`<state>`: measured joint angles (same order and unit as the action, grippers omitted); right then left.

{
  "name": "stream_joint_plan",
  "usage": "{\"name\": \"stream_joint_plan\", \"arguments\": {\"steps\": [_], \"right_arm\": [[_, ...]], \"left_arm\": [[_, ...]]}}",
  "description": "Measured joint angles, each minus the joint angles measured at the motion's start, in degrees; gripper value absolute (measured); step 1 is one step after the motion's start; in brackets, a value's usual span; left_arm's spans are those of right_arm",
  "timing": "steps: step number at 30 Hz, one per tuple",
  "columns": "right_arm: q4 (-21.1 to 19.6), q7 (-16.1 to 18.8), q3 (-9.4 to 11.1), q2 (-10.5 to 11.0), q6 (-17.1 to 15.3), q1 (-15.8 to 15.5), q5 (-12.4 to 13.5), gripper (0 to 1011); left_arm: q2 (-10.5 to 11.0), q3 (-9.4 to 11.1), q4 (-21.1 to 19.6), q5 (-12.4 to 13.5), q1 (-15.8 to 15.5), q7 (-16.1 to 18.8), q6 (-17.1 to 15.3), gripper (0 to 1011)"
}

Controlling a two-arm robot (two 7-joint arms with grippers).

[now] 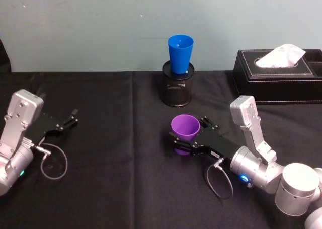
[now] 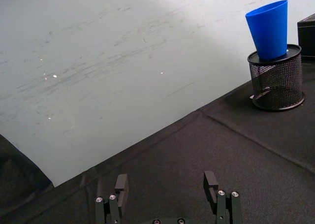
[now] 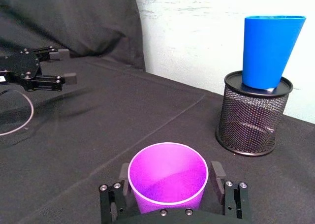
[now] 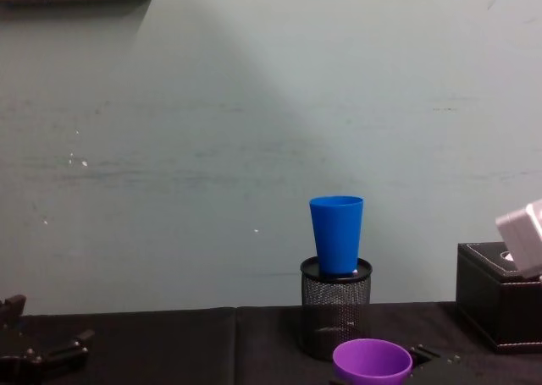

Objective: Pick up one cup with a gripper and tap it against the other cup.

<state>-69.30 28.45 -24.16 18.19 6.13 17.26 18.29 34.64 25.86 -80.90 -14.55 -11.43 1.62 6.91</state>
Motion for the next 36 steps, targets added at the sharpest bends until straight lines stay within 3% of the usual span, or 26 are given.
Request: {"name": "stream_joint_plan", "arguments": {"steps": [10,19,29,36], "right_arm": [[-0.05,-0.05,-0.04,0.04,-0.02,0.0,0.01,796],[-0.08,-0.07,-0.04,0.05,-0.05,0.0,0.05,735],[-6.08,1.4,0.16,2.55,-3.49,-0.37,0.99,724],[-12.52,2.3,0.27,5.59,-8.82,-0.04,2.86,724]], "left_arm": [[0.0,0.0,0.0,0.0,0.0,0.0,0.0,1000],[0.0,0.0,0.0,0.0,0.0,0.0,0.0,1000],[0.0,0.0,0.0,0.0,0.0,0.0,0.0,1000],[0.0,0.0,0.0,0.0,0.0,0.0,0.0,1000]]}}
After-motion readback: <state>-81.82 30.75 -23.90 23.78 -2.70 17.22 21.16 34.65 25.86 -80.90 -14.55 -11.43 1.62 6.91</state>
